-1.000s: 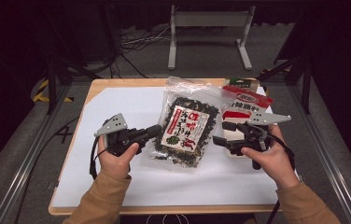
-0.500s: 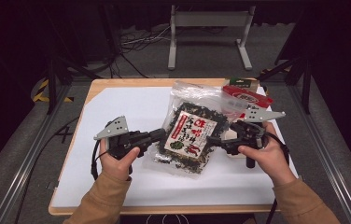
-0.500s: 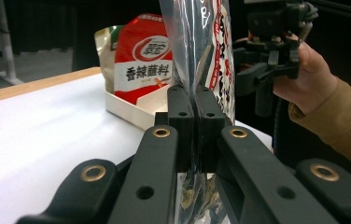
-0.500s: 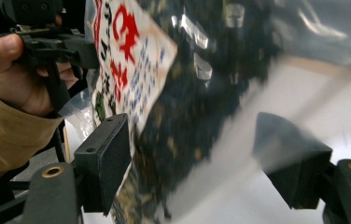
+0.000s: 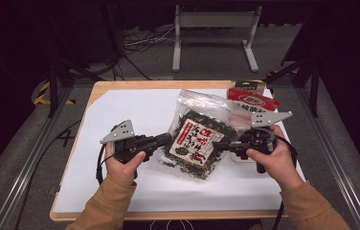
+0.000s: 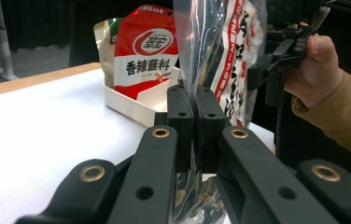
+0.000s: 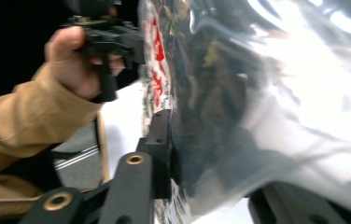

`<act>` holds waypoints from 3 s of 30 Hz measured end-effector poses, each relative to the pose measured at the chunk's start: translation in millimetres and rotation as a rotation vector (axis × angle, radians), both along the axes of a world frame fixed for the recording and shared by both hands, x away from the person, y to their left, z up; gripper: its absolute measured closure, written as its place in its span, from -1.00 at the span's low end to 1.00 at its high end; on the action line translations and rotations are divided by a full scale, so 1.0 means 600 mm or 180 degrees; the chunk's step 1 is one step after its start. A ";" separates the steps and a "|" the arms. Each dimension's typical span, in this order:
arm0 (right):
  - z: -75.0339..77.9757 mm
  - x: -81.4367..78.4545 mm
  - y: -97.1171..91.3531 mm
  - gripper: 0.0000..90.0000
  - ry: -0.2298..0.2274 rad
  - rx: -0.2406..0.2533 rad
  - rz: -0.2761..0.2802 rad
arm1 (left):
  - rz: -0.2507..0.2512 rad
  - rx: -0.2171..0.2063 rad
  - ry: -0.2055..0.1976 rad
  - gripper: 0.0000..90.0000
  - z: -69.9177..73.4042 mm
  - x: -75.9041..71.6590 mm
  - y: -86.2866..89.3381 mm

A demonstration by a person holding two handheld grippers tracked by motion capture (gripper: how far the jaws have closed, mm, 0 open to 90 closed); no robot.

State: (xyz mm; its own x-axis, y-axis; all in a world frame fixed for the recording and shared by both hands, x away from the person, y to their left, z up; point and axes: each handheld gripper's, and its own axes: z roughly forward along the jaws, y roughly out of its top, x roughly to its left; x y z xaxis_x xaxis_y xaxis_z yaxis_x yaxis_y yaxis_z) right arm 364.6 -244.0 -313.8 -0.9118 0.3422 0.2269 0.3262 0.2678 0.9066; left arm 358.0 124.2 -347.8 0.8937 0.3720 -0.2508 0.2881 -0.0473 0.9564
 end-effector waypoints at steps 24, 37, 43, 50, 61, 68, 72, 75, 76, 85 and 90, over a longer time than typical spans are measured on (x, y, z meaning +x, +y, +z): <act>0.054 -0.017 -0.043 0.65 -0.0128 -0.0301 -0.0060 | 0.0169 0.0203 -0.0078 0.12 0.009 0.007 0.020; 0.096 -0.030 -0.086 0.65 -0.0292 -0.0515 -0.0282 | 0.0380 0.0590 0.0137 -0.21 0.002 0.020 0.046; 0.114 -0.034 -0.105 0.65 -0.0332 -0.0592 -0.0375 | 0.0443 0.0665 0.0111 -0.25 0.001 0.022 0.053; 0.137 -0.040 -0.122 0.65 -0.0362 -0.0715 -0.0462 | 0.0592 0.0764 0.0115 -0.43 -0.003 0.027 0.060; 0.165 -0.041 -0.150 0.65 -0.0439 -0.0765 -0.0635 | 0.0686 0.0866 0.0123 -0.51 -0.012 0.036 0.073; 0.181 -0.036 -0.163 0.65 -0.0491 -0.0841 -0.0728 | 0.0648 0.0917 0.0062 -0.53 -0.012 0.036 0.082; 0.183 -0.027 -0.171 0.65 -0.0528 -0.0902 -0.0813 | 0.0642 0.0931 0.0066 -0.53 -0.014 0.035 0.088; 0.183 -0.023 -0.174 0.65 -0.0548 -0.0933 -0.0847 | 0.0649 0.0924 0.0086 -0.54 -0.014 0.034 0.090; 0.183 -0.021 -0.175 0.65 -0.0556 -0.0948 -0.0866 | 0.0644 0.0925 0.0093 -0.54 -0.015 0.035 0.091; 0.178 -0.004 -0.184 0.65 -0.0647 -0.1142 -0.1036 | 0.0679 0.0916 0.0102 -0.54 -0.016 0.035 0.094; 0.173 0.000 -0.187 0.65 -0.0640 -0.1198 -0.1118 | 0.0663 0.0931 0.0111 -0.54 -0.017 0.036 0.093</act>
State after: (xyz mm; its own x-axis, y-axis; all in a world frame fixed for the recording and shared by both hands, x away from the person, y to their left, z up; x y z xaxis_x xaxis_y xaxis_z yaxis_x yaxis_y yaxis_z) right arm 364.7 -356.1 -210.3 -0.7409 0.6575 -0.1366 0.2847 0.4917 0.8229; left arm 379.4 180.3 -358.1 0.7839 0.6058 -0.1359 0.3526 -0.2543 0.9006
